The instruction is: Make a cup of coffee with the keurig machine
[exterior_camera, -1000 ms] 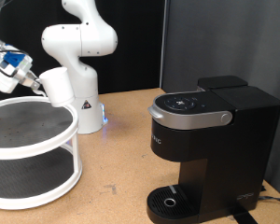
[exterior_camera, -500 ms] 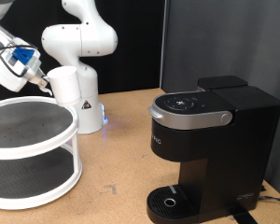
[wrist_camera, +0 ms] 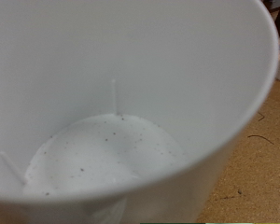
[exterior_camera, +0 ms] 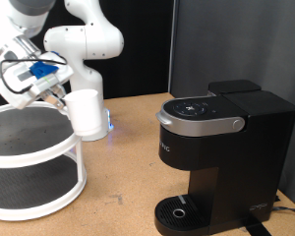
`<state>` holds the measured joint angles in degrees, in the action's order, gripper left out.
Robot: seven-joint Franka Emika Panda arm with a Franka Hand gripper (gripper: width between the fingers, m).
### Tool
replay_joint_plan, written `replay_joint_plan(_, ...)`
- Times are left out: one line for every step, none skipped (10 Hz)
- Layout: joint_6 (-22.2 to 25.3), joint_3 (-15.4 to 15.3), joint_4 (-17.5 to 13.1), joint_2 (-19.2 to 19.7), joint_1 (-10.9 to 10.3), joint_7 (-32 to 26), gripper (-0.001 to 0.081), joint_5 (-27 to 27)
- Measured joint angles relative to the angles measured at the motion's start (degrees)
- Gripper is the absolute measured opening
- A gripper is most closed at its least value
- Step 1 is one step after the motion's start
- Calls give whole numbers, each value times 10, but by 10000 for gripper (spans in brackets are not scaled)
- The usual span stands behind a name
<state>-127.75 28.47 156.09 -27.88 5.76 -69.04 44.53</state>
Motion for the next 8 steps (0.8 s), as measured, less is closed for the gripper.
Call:
replay_joint_plan(-29,-18,7,0,-13,10,69,29)
replay_joint_plan(-46,-32,11,0,-23,17,69,47)
replay_joint_plan(-60,-44,14,1,-30,23,69,56)
replay_joint_plan(-67,-53,17,1,-34,25,69,61)
replay_joint_plan(-71,-56,19,1,-37,25,69,64)
replay_joint_plan(-71,-56,19,1,-37,25,69,64)
replay_joint_plan(-64,-55,19,2,-37,25,69,64)
replay_joint_plan(-56,-56,19,6,-38,25,69,63)
